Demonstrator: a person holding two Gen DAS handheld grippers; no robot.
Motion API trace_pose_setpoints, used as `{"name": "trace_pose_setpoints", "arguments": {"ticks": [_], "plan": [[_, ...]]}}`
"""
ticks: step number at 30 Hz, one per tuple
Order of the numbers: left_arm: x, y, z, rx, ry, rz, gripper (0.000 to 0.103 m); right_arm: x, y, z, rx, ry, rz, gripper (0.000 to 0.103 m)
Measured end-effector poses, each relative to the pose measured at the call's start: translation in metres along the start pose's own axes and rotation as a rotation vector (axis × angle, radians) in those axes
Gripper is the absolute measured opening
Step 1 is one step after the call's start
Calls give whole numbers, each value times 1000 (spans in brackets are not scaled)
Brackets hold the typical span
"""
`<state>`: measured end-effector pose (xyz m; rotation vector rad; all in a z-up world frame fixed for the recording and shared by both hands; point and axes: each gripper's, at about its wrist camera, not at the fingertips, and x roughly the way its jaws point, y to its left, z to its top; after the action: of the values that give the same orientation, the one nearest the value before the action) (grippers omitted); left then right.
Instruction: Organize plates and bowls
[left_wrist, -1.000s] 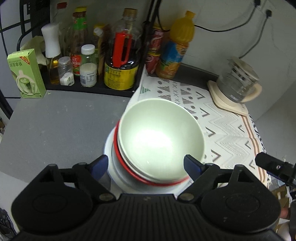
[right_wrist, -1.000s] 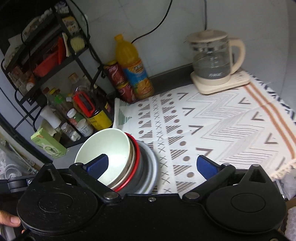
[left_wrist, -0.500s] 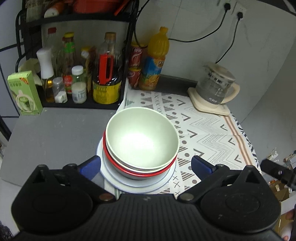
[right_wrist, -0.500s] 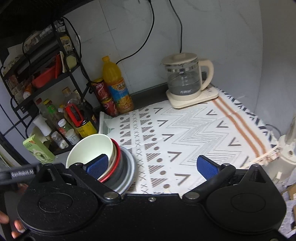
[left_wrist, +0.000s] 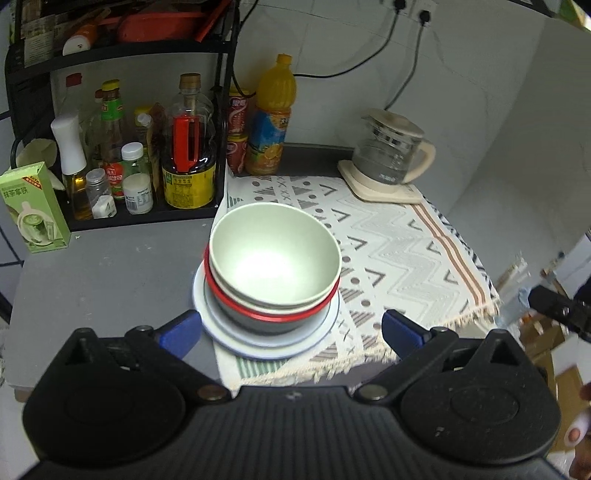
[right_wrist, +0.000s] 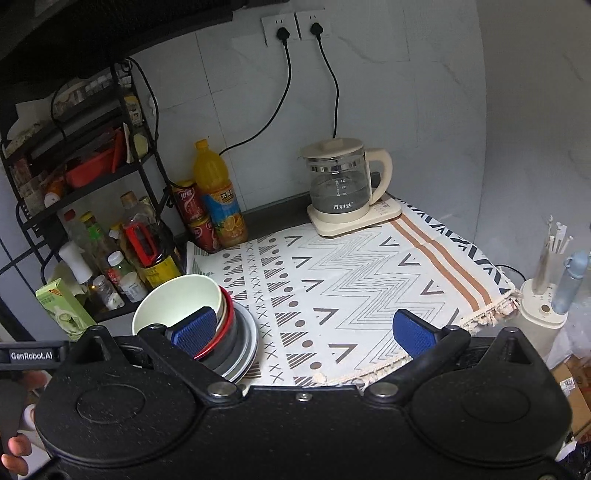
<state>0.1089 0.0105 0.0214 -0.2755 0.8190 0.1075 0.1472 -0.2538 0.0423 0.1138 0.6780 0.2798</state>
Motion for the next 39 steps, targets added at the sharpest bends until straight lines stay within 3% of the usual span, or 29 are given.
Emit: {"name": "trace_pose_setpoints", "arguments": {"ticks": [8,17,27,39], "plan": [[-25,25,-21,89,0,-36,103,-30,34,-34,36,-11,-29,103],[-49,52,-46,123,-5,-65,103,-54,56,-74,60,-3,-74,103],[-73,78,-65,144,2,-56,103,-81,73,-93,57,8,-77,103],[-96,86,-68,152,-15,-72,103,-99,85,-91,68,-3,-67,103]]}}
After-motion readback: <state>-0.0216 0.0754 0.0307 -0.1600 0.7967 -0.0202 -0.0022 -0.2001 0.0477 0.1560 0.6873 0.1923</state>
